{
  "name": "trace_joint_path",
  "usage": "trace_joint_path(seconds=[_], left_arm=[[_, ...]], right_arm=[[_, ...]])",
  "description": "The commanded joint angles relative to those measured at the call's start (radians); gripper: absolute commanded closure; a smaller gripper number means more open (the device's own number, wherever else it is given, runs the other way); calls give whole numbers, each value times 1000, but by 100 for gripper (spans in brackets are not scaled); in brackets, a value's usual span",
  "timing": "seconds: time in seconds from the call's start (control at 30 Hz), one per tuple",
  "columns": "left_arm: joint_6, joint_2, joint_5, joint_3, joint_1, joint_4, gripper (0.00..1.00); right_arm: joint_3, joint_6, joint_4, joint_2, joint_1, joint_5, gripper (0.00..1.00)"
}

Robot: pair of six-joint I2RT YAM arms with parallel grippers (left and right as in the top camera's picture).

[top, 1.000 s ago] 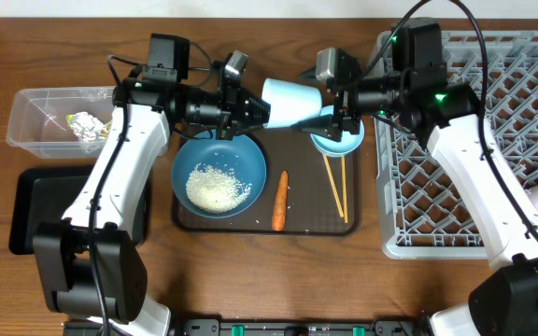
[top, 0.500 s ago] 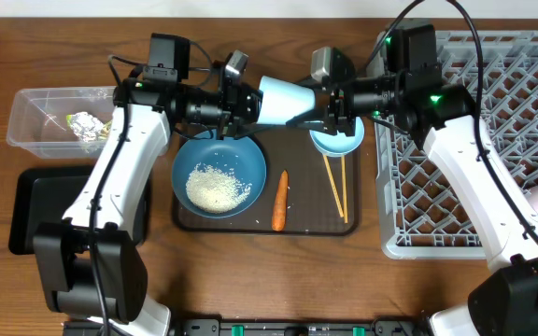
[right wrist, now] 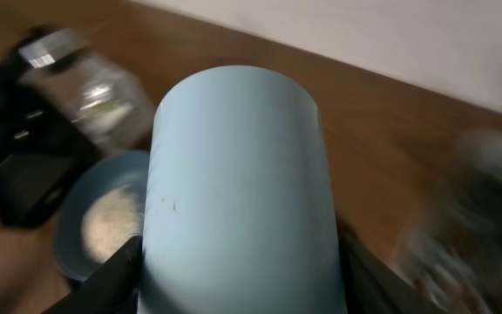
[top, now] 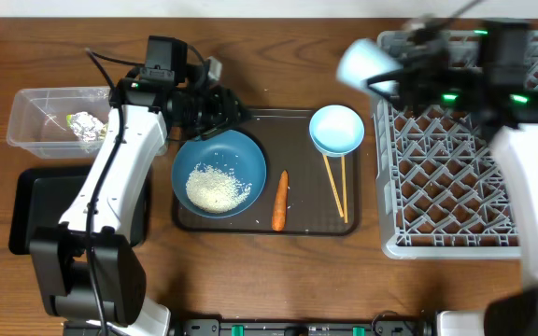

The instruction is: Sort waste into correct bins and load items into the dishwasher rack

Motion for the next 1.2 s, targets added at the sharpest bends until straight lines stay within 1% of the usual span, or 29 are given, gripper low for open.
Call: trace_joint_path(seconds=[0.0,0.1,0.2,0.27,0.37,0.57,0.7,0.8,1.17], left_arm=[[26,-34,-204,9,1,-5,52],[26,-34,-205,9,1,-2,52],[27,-34,-210,9,1,-2,52],[30,-34,-212,9,1,-2,52],[30,-34,-212,9,1,-2,52],[31,-34,-212,9,1,-6,52],[46,-34,-212,9,1,-20,52],[52,-34,-212,9,1,-29,52],[52,-34,-212,9,0,-36,52]], right_arm=[[6,159,-81,-77,-118,202,90],[18,230,-185,-90,-247,302,93],[35,285,-262,-89,-383,311,94],[45,291,-298,-87,-476,311,95],[58,293,-326,-74,-593,321,95],[59,314,-340,-11,-766,402,96],[59,364,-336,51,-833,461,96],[59,397,-334,85,-855,504,97],[59,404,-261,172,-863,508,96]])
